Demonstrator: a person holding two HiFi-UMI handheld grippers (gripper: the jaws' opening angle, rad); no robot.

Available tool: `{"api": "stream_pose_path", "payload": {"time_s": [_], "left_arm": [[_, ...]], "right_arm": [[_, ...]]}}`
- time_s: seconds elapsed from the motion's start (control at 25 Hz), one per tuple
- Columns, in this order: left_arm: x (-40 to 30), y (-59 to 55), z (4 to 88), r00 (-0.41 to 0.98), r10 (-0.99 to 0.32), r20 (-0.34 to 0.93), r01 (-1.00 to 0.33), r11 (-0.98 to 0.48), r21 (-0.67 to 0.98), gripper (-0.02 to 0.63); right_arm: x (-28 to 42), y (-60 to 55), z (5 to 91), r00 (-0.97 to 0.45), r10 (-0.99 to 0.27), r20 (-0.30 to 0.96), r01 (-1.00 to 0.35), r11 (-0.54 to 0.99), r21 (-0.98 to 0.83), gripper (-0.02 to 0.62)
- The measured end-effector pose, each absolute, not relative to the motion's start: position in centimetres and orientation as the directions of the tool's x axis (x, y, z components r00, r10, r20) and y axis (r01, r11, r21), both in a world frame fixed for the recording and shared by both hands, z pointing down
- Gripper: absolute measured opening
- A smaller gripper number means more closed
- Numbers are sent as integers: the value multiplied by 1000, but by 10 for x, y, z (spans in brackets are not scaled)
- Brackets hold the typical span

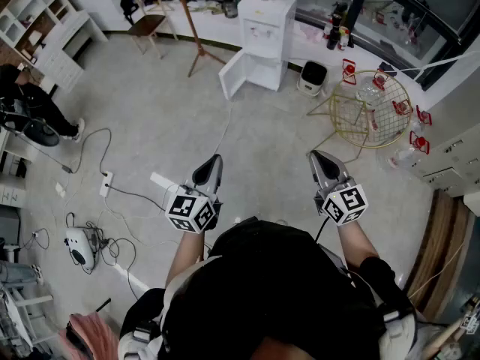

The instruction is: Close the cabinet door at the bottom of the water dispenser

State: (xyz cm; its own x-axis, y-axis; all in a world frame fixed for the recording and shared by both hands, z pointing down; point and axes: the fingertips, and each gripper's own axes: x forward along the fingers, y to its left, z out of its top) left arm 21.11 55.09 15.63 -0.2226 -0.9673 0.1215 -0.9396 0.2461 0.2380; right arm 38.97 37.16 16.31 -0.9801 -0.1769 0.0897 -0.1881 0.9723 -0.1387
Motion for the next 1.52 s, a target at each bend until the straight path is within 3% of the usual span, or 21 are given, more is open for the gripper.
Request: {"api": "stream_pose_path", "payload": {"time_s": [0.16,0.88,0.92,0.96,1.0,1.04,1.12,1.2,1.52], "left_arm": [[199,559,154,-271,-957,100,-930,287,230,8],[219,546,149,-225,-968,110,-947,244,210,12],[219,546,147,-235,-966,106,-945,253,210,26],[220,545,146,-251,-962,104,-940,268,211,70],[220,544,145,-270,-957,107,-933,288,215,167],[220,542,145,-290,-950,115,-926,309,218,284],[222,537,147,-318,-938,136,-916,341,212,363],[226,530,147,-327,-933,153,-915,353,197,390],[255,511,150,-352,-924,150,-903,377,205,402]], "right_arm": [[390,376,159,-980,-184,73,-193,971,-144,5],[413,382,154,-976,-215,26,-217,966,-139,15],[413,382,150,-977,-213,9,-213,967,-140,57],[414,381,145,-977,-212,-4,-209,968,-142,143],[414,379,142,-977,-213,-13,-209,967,-144,223],[415,376,141,-976,-217,-18,-212,966,-145,260],[416,370,142,-975,-222,-17,-217,966,-143,323],[418,367,145,-978,-208,-5,-206,969,-141,414],[443,353,158,-989,-143,30,-146,974,-172,428]]}}
